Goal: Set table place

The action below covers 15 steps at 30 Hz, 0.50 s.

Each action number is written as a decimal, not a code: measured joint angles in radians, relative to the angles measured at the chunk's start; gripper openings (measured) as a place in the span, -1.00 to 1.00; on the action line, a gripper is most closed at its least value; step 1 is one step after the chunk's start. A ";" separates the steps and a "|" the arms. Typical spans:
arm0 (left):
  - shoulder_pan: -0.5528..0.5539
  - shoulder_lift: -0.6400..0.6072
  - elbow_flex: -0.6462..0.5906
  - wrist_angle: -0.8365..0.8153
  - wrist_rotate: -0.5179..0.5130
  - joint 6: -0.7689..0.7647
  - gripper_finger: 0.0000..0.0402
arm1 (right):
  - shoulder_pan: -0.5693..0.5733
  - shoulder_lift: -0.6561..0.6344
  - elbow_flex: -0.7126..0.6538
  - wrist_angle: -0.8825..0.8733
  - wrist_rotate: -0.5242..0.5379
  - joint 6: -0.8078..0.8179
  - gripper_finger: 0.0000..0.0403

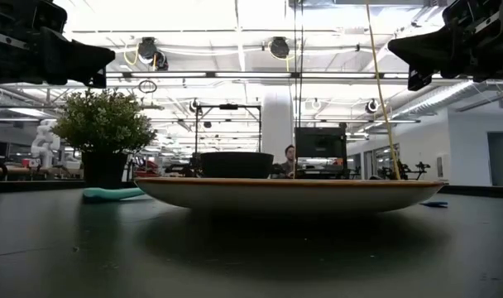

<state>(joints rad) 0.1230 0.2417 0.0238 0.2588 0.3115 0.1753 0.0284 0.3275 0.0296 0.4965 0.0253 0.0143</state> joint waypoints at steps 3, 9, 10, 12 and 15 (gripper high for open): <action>0.000 0.000 0.000 0.000 0.000 0.000 -0.81 | 0.000 0.000 0.000 0.000 0.000 0.000 -1.00; 0.000 0.000 0.000 0.008 0.000 0.000 -0.81 | 0.000 0.000 0.000 0.000 0.000 0.000 -1.00; 0.000 0.000 0.000 0.019 -0.001 0.000 -0.81 | 0.000 0.000 0.000 0.000 0.000 0.000 -1.00; 0.000 0.000 0.000 0.043 -0.002 -0.005 -0.81 | 0.000 0.000 0.000 0.000 0.000 0.000 -1.00; 0.000 0.000 0.000 0.050 -0.001 -0.050 -0.81 | 0.000 0.000 0.000 0.000 0.000 0.000 -1.00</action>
<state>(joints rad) 0.1229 0.2417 0.0238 0.3091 0.3107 0.1248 0.0284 0.3275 0.0297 0.4965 0.0251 0.0147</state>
